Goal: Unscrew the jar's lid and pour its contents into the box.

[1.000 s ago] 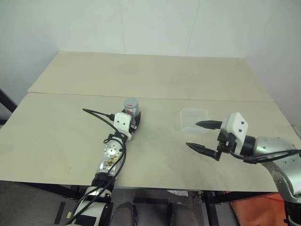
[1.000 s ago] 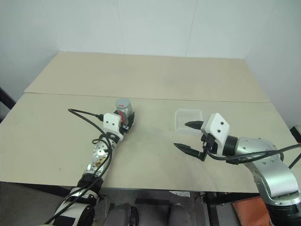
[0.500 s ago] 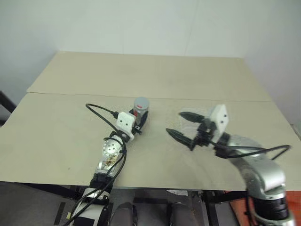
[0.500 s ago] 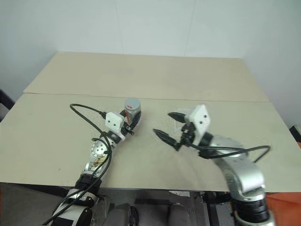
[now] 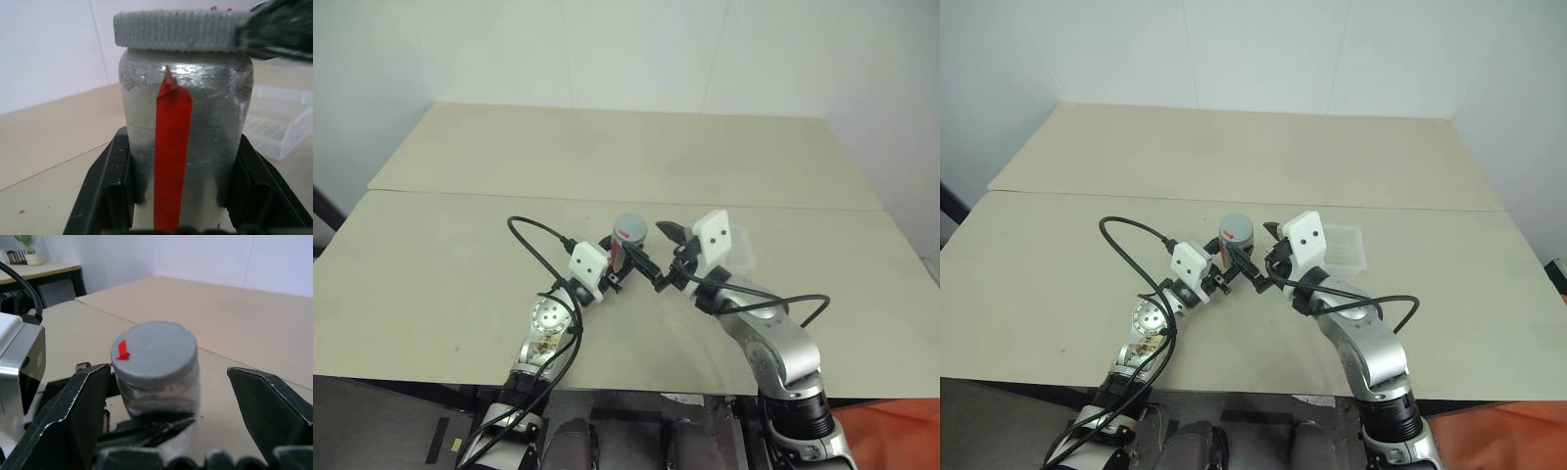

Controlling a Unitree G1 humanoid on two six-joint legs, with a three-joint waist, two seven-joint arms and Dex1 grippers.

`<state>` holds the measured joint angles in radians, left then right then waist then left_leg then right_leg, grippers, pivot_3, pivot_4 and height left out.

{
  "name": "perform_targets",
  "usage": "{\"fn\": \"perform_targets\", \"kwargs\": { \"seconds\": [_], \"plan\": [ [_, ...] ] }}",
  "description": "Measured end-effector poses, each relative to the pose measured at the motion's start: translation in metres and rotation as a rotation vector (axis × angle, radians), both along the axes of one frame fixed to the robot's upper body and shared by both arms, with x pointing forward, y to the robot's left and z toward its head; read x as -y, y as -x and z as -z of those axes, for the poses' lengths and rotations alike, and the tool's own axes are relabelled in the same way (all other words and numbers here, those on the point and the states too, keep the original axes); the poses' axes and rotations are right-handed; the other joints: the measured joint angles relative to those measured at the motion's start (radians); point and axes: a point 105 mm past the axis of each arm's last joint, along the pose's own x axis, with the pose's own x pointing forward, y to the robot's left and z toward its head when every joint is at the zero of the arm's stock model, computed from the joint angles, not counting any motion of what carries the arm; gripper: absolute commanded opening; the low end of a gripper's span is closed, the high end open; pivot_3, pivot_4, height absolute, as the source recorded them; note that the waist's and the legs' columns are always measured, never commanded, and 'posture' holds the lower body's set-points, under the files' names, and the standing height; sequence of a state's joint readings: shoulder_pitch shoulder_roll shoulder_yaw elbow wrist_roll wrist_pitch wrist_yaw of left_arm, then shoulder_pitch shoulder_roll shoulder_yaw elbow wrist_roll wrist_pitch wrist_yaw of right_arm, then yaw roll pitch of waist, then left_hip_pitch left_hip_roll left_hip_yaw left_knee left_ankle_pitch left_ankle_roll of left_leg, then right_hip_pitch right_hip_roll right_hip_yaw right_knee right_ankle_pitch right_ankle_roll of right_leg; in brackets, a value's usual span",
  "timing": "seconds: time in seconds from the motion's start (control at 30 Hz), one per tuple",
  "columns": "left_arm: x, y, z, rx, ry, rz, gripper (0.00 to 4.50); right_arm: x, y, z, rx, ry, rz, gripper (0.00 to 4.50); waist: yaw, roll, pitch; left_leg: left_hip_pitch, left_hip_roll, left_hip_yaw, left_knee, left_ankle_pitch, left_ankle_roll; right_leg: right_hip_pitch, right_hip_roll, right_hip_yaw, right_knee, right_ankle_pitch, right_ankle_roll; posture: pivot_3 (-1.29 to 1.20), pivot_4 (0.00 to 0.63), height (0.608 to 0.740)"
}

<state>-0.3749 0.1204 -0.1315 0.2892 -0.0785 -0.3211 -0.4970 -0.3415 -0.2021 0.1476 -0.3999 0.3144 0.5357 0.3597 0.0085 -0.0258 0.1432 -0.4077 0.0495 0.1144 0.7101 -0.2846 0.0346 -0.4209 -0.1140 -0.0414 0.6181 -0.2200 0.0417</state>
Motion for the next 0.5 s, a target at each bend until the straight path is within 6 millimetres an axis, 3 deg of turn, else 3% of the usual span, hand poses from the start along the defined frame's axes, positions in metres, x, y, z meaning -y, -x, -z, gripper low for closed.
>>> {"fn": "perform_targets", "kwargs": {
  "seconds": [0.5],
  "plan": [
    [0.0091,0.0050,0.0085,-0.041,-0.012,0.048,1.98,-0.0065,-0.0066,-0.0055,0.038,-0.024,0.000,4.50,-0.001,0.000,0.000,0.000,0.000,0.000,0.000,-0.002,0.004,0.000,0.000,0.000,0.001,0.000,0.000,0.00,0.150,0.740]
  ]
}}
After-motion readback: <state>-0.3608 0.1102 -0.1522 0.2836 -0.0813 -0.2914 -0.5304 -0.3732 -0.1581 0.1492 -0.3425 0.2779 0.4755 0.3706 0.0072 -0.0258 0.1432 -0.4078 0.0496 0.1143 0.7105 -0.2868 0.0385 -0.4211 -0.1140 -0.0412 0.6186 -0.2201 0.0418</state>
